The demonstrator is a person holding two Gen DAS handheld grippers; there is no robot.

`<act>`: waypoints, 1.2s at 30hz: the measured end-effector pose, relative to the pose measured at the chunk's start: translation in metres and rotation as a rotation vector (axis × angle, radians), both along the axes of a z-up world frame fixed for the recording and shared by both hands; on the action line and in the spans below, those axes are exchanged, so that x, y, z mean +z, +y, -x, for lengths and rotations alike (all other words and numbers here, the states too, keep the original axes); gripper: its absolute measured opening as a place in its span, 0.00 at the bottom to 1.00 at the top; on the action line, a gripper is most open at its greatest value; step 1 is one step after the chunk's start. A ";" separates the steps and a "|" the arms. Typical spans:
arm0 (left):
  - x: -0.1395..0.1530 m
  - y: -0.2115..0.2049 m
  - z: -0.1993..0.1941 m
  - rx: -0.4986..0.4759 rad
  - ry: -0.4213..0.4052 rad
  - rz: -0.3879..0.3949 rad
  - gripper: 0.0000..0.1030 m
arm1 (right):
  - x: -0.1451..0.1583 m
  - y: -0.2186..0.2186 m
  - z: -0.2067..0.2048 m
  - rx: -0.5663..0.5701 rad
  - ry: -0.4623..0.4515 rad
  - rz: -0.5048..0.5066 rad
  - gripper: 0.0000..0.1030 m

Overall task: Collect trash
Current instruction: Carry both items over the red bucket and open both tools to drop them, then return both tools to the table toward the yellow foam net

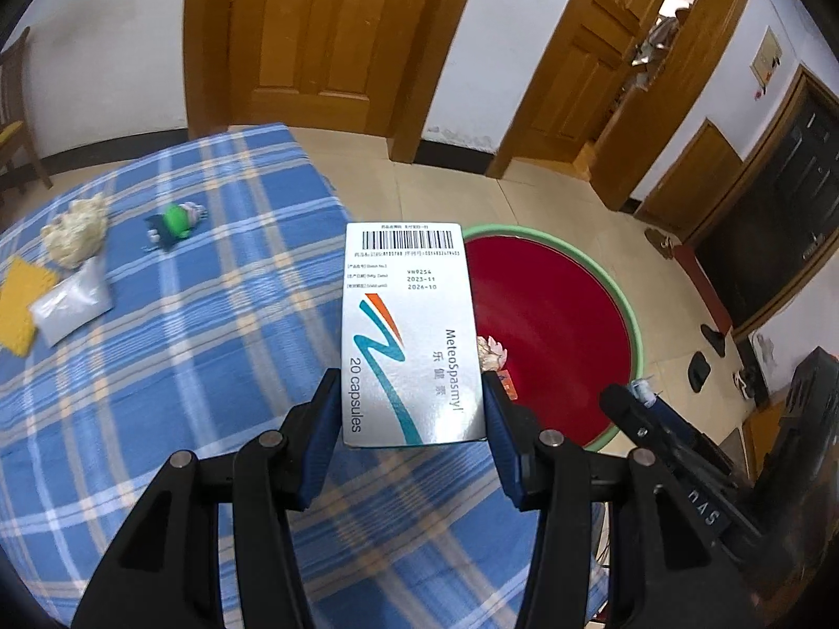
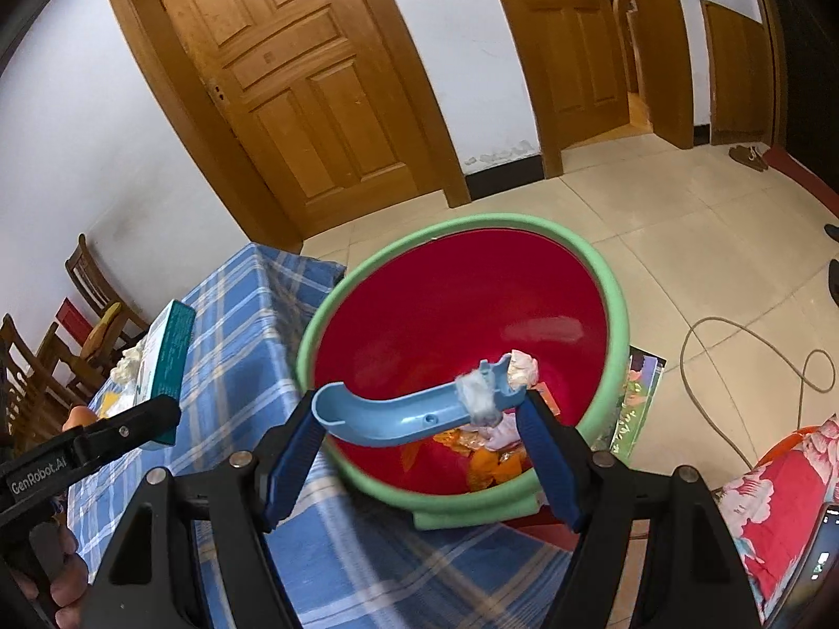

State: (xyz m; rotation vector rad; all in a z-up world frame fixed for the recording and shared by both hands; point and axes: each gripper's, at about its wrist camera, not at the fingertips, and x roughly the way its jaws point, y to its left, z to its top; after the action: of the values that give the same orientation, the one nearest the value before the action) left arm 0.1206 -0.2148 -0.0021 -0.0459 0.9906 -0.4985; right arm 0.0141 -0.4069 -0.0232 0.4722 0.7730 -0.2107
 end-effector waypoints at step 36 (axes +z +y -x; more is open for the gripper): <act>-0.015 -0.048 -0.014 -0.016 0.015 -0.014 0.54 | -0.010 -0.045 0.002 -0.063 -0.042 -0.120 0.84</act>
State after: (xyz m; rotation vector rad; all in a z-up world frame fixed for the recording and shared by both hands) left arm 0.1349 -0.2627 -0.0168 -0.0291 1.0101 -0.5068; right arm 0.0118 -0.4524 -0.0331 0.6133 0.7330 -0.2127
